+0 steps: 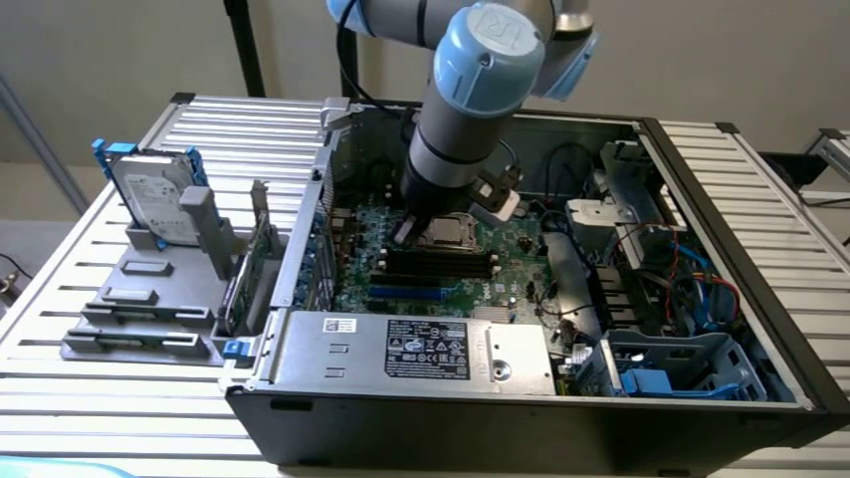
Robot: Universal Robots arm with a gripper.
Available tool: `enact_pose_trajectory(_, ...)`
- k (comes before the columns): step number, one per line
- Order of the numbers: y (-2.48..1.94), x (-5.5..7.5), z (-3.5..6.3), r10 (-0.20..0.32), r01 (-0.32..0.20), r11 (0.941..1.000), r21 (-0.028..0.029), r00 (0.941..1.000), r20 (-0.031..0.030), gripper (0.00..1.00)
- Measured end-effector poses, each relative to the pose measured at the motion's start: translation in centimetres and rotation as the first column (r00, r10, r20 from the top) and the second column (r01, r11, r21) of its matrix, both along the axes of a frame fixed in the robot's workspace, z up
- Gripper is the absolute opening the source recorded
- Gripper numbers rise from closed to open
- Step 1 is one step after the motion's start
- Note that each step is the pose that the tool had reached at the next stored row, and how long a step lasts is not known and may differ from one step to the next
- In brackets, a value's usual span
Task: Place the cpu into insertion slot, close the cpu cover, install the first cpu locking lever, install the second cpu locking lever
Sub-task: 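Install the second cpu locking lever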
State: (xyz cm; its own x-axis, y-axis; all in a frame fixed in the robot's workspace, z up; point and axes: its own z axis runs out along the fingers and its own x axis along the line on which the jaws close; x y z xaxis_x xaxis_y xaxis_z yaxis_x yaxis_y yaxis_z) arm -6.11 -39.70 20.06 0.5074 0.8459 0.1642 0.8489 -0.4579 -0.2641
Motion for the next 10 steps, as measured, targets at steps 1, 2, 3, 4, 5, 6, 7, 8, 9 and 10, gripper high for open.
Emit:
enact_pose_trajectory(1,0.01,0.0,-0.1,0.0,0.0,1.0,0.0,1.0,0.0012,0.11)
enact_pose_trajectory(2,0.03,-0.01,-0.2,0.0,0.0,1.0,0.0,1.0,0.0025,0.11)
enact_pose_trajectory(3,0.05,-0.01,-0.3,0.0,0.0,1.0,0.0,1.0,0.0039,0.11)
enact_pose_trajectory(4,0.07,-0.02,-0.39,0.0,0.0,1.0,0.0001,1.0,0.0051,0.11)
enact_pose_trajectory(5,0.09,-0.02,-0.48,0.0,0.0,1.0,0.0004,1.0,0.0064,0.11)
enact_pose_trajectory(6,0.11,-0.02,-0.55,0.0,0.0,1.0,0.0001,1.0,0.0075,0.11)
enact_pose_trajectory(7,0.13,-0.03,-0.58,0.0,0.0,1.0,-0.0002,1.0,0.0078,0.11)
enact_pose_trajectory(8,0.15,-0.03,-0.6,0.0,0.0,1.0,-0.0006,1.0,0.0081,0.11)
enact_pose_trajectory(9,0.17,-0.04,-0.62,0.0,0.0,1.0,-0.0015,1.0,0.0084,0.11)
enact_pose_trajectory(10,0.18,-0.04,-0.62,0.0,0.0,1.0,-0.0041,1.0,0.0084,0.11)
